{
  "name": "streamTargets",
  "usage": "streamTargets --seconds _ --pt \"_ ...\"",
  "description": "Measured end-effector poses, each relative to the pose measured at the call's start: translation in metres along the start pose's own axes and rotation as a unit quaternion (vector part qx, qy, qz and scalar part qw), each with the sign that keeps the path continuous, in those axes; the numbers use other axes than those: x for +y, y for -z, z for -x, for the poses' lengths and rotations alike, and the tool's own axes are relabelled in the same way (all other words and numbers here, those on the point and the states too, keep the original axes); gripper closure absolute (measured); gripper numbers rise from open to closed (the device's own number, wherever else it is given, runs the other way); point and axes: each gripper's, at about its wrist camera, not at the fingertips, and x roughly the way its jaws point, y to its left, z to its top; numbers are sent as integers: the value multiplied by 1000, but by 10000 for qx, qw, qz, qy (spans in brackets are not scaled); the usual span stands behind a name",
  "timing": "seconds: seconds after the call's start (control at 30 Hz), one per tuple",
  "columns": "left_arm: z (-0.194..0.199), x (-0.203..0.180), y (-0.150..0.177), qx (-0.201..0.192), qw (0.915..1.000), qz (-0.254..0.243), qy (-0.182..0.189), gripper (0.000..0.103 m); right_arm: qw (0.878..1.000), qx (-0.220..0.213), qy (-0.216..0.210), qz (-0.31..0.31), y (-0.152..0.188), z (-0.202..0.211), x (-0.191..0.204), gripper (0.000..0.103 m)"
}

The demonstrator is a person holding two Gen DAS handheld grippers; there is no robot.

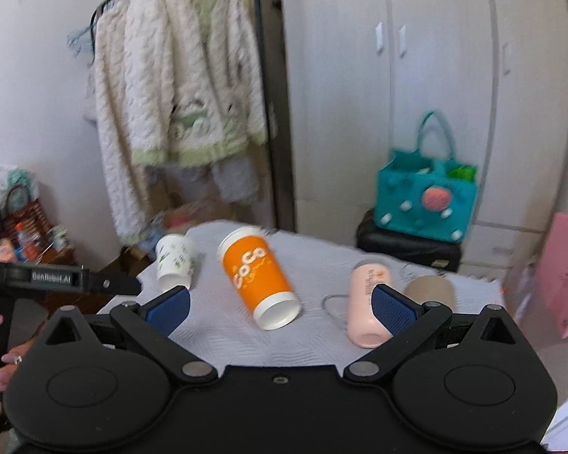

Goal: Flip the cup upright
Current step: 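Move the left gripper to the orange cup and close around its base, then lift the orange cup with the left gripper and rotate it rim-up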

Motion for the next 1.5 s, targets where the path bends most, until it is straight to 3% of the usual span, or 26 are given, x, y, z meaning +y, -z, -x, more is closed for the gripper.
streamTargets --seconds 0.13,0.33,0.4,0.6,0.67,0.8,1.07,1.23,1.37,1.5 --pt "-22 -5 -17 193 9997 111 124 3 9988 246 -318 280 -9 -39 3 0" --pt "-44 0 -9 -33 9968 799 60 4 9902 467 -797 1052 -7 -92 17 9" --pt "-47 1 -9 -138 9962 852 60 4 9847 656 -822 1387 -11 -110 22 10" --pt "-81 8 -19 138 9892 1455 139 8 9723 1173 -900 1809 -23 -151 20 10" --pt "-92 7 -21 185 9855 1662 280 12 9708 1229 -943 1832 -22 -157 16 10" --pt "-115 9 -12 420 9734 2063 900 19 9638 1394 -1072 2002 -21 -167 11 10" --pt "-141 14 -4 411 9690 2352 638 42 9563 1704 -1096 2107 -21 -183 3 10" --pt "-150 2 -11 537 9753 2127 257 45 9570 1803 -1143 1965 -18 -192 -3 12" --pt "-158 -2 -10 624 9743 2160 152 45 9587 1844 -1214 1793 -14 -199 -5 33" --pt "-161 -6 -7 523 9763 2100 81 45 9627 1780 -1169 1669 -15 -198 -8 34"
